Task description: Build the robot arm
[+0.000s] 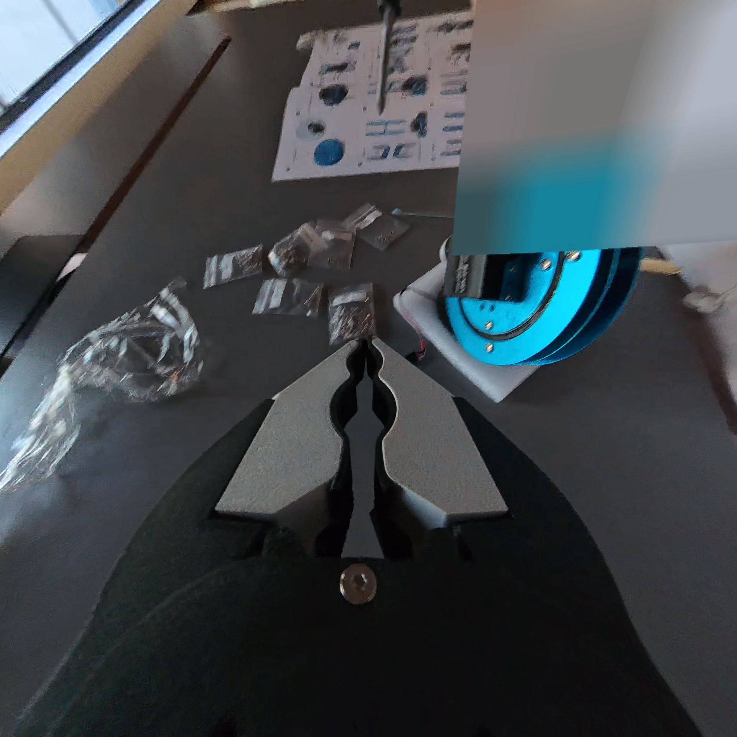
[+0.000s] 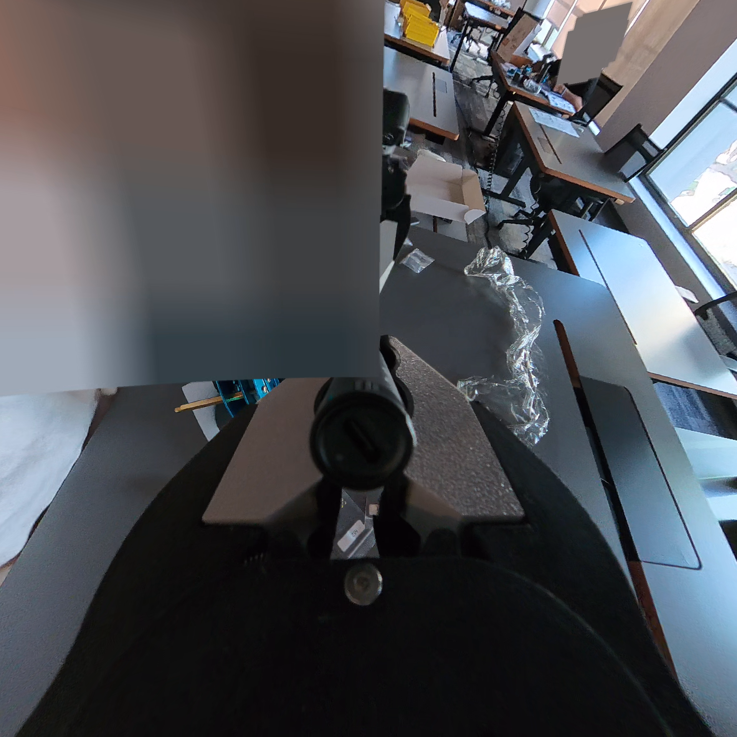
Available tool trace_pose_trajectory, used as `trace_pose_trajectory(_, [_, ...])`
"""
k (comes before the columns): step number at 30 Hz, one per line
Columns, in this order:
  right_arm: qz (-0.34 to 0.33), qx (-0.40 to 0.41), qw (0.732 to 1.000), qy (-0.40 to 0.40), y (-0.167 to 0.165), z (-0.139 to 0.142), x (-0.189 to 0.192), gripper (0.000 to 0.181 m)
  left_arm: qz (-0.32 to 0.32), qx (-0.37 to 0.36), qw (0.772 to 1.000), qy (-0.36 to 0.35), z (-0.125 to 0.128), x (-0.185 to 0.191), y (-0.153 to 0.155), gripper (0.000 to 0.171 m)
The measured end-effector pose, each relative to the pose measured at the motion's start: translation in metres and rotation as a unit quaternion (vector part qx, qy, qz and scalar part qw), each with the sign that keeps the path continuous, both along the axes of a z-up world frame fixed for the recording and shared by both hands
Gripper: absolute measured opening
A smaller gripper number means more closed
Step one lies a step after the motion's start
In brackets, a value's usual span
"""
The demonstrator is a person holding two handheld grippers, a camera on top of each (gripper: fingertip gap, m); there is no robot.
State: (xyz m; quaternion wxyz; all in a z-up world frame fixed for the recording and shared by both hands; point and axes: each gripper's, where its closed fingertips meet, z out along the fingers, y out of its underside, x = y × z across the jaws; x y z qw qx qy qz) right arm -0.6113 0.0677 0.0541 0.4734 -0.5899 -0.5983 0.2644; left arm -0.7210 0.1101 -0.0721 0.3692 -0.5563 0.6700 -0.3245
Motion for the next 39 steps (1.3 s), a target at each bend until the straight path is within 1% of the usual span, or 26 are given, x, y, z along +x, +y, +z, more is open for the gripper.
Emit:
trace_pose_trajectory(1, [0.001,0.000,1.000,-0.005,0.000,-0.003,-0.001,0.016,0.027,0.005,0.999,0.027,-0.008,-0.008,0.005,0.000])
trace_pose_trajectory(2, [0.000,0.001,1.000,-0.010,0.001,-0.005,-0.002,0.017,0.049,-0.011,0.997,0.051,-0.016,-0.018,0.005,0.000])
trace_pose_trajectory(4, [0.002,0.001,1.000,-0.015,0.000,-0.008,-0.003,0.016,0.066,-0.049,0.994,0.065,-0.026,-0.037,-0.005,0.000])
trace_pose_trajectory(5, [0.004,0.001,1.000,-0.017,-0.001,-0.009,-0.004,0.016,0.066,-0.046,0.995,0.064,-0.030,-0.047,-0.010,0.000])
trace_pose_trajectory(6, [0.006,0.001,1.000,-0.019,-0.001,-0.009,-0.004,0.017,0.068,-0.026,0.995,0.061,-0.033,-0.056,-0.012,0.000])
trace_pose_trajectory(8, [0.010,0.003,1.000,-0.022,-0.001,-0.011,-0.006,0.017,0.066,0.012,0.994,0.083,-0.043,-0.071,-0.014,0.003])
trace_pose_trajectory(9, [0.012,0.001,1.000,-0.023,-0.001,-0.012,-0.007,0.017,0.058,0.014,0.993,0.104,-0.049,-0.074,-0.018,0.009])
trace_pose_trajectory(10, [0.014,-0.002,1.000,-0.024,-0.001,-0.013,-0.009,0.017,0.045,0.000,0.992,0.115,-0.053,-0.073,-0.023,0.011])
trace_pose_trajectory(12, [0.015,-0.005,1.000,-0.026,0.001,-0.016,-0.010,0.017,0.025,-0.025,0.991,0.126,-0.060,-0.067,-0.030,0.011])
trace_pose_trajectory(14, [0.015,-0.008,0.999,-0.027,0.001,-0.018,-0.011,0.017,0.023,-0.022,0.990,0.140,-0.069,-0.062,-0.030,0.010])
trace_pose_trajectory(18, [0.016,-0.006,0.999,-0.029,0.000,-0.018,-0.010,0.017,-0.012,0.031,0.985,0.170,-0.083,-0.055,-0.029,0.005])
trace_pose_trajectory(22, [0.023,0.000,0.999,-0.028,-0.005,-0.016,-0.010,0.016,-0.064,0.072,0.977,0.192,-0.085,-0.049,-0.027,0.006])
trace_pose_trajectory(23, [0.024,0.001,0.999,-0.029,-0.006,-0.016,-0.010,0.016,-0.076,0.081,0.974,0.195,-0.085,-0.047,-0.027,0.010])
trace_pose_trajectory(24, [0.024,0.002,0.999,-0.031,-0.006,-0.016,-0.010,0.017,-0.088,0.084,0.972,0.202,-0.085,-0.046,-0.028,0.010])
trace_pose_trajectory(26, [0.024,0.004,0.999,-0.035,-0.007,-0.017,-0.010,0.017,-0.109,0.090,0.966,0.218,-0.086,-0.045,-0.028,0.011])
trace_pose_trajectory(31, [0.024,0.004,0.999,-0.040,-0.006,-0.019,-0.009,0.017,-0.181,0.080,0.944,0.264,-0.088,-0.044,-0.036,0.002])
trace_pose_trajectory(33, [0.024,0.006,0.999,-0.042,-0.005,-0.019,-0.008,0.017,-0.201,0.079,0.933,0.289,-0.088,-0.045,-0.036,0.001])
trace_pose_trajectory(36, [0.021,0.007,0.999,-0.043,-0.004,-0.019,-0.006,0.017,-0.221,0.088,0.916,0.322,-0.088,-0.044,-0.035,0.004])
trace_pose_trajectory(39, [0.018,0.010,0.999,-0.046,-0.003,-0.019,-0.005,0.016,-0.241,0.108,0.904,0.336,-0.088,-0.043,-0.035,0.008])
